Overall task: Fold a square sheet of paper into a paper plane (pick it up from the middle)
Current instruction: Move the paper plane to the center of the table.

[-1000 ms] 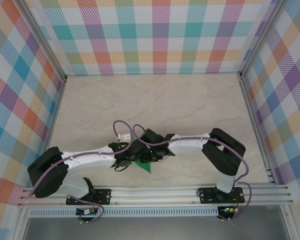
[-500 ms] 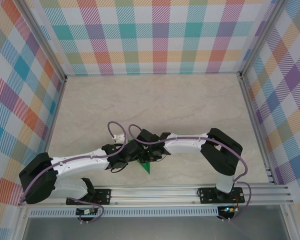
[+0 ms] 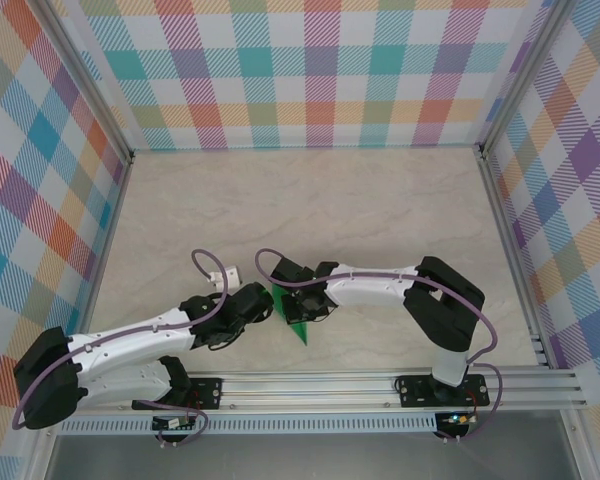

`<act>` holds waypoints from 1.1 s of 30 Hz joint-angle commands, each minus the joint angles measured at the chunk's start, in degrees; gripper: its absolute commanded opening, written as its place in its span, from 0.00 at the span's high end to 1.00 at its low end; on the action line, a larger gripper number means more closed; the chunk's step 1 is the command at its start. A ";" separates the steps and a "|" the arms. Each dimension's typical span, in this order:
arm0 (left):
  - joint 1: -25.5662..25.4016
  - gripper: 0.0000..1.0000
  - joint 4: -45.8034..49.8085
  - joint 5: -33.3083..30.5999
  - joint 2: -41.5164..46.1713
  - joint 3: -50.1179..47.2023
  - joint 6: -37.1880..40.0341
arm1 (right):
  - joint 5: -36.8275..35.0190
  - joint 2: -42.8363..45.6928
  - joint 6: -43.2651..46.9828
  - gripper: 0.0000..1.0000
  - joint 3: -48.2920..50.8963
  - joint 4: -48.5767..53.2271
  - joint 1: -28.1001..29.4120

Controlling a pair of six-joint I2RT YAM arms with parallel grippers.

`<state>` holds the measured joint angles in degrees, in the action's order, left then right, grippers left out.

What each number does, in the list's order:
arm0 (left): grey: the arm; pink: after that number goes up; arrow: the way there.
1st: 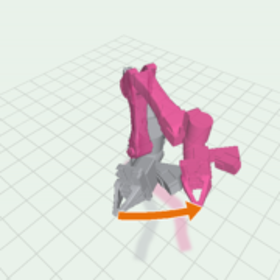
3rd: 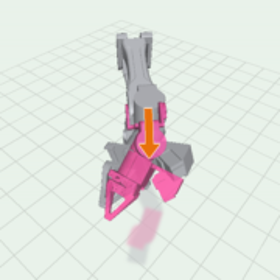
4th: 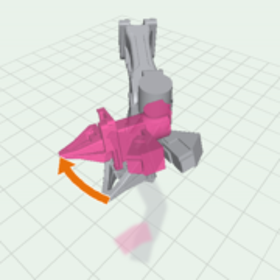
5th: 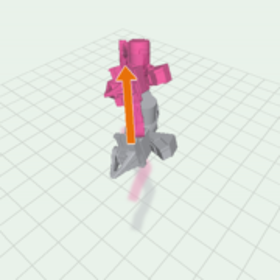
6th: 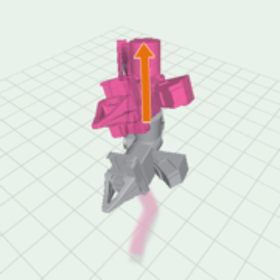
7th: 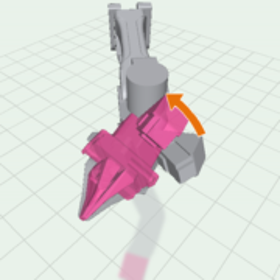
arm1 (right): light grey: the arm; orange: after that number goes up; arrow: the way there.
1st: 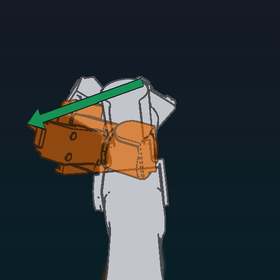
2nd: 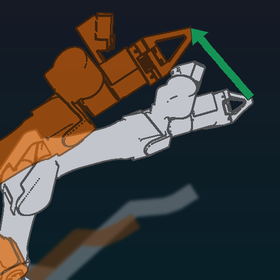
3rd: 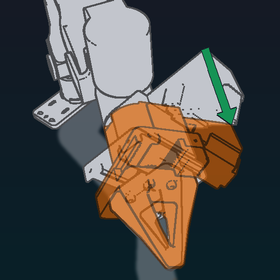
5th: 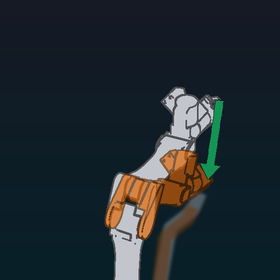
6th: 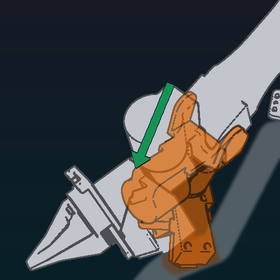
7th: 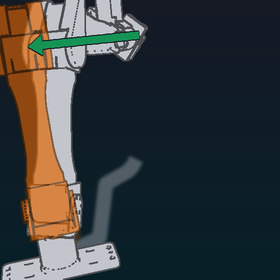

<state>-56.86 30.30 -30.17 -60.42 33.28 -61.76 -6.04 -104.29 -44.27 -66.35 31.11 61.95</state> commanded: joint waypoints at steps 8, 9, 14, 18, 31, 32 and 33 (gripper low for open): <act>1.71 0.61 1.73 -2.42 3.99 -2.62 -0.78 | -4.74 1.69 0.41 0.89 -5.91 9.79 -7.23; 1.82 0.61 1.82 -2.34 4.41 -2.98 -0.82 | -4.77 1.01 0.59 0.89 -6.84 10.09 -7.90; 2.50 0.60 2.04 -2.09 7.59 -4.65 -0.89 | -4.00 -3.23 0.33 0.89 -9.86 10.57 -10.17; 2.88 0.59 1.97 -1.61 10.32 -5.80 -0.09 | -4.36 -6.95 0.25 0.89 -12.10 11.62 -10.49; 4.53 0.57 1.43 -0.49 14.86 -9.34 0.06 | -3.79 -11.37 0.41 0.84 -13.96 13.35 -10.71; 4.66 0.56 1.21 -0.40 14.96 -9.45 0.05 | -3.88 -11.45 0.49 0.86 -14.27 13.59 -10.76; 4.81 0.56 0.98 -0.25 14.92 -9.61 0.14 | -4.28 -11.46 0.51 0.89 -14.74 14.07 -10.87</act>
<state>-52.95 31.35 -30.52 -46.19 24.51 -62.11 -9.87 -114.67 -44.07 -79.26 42.33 51.40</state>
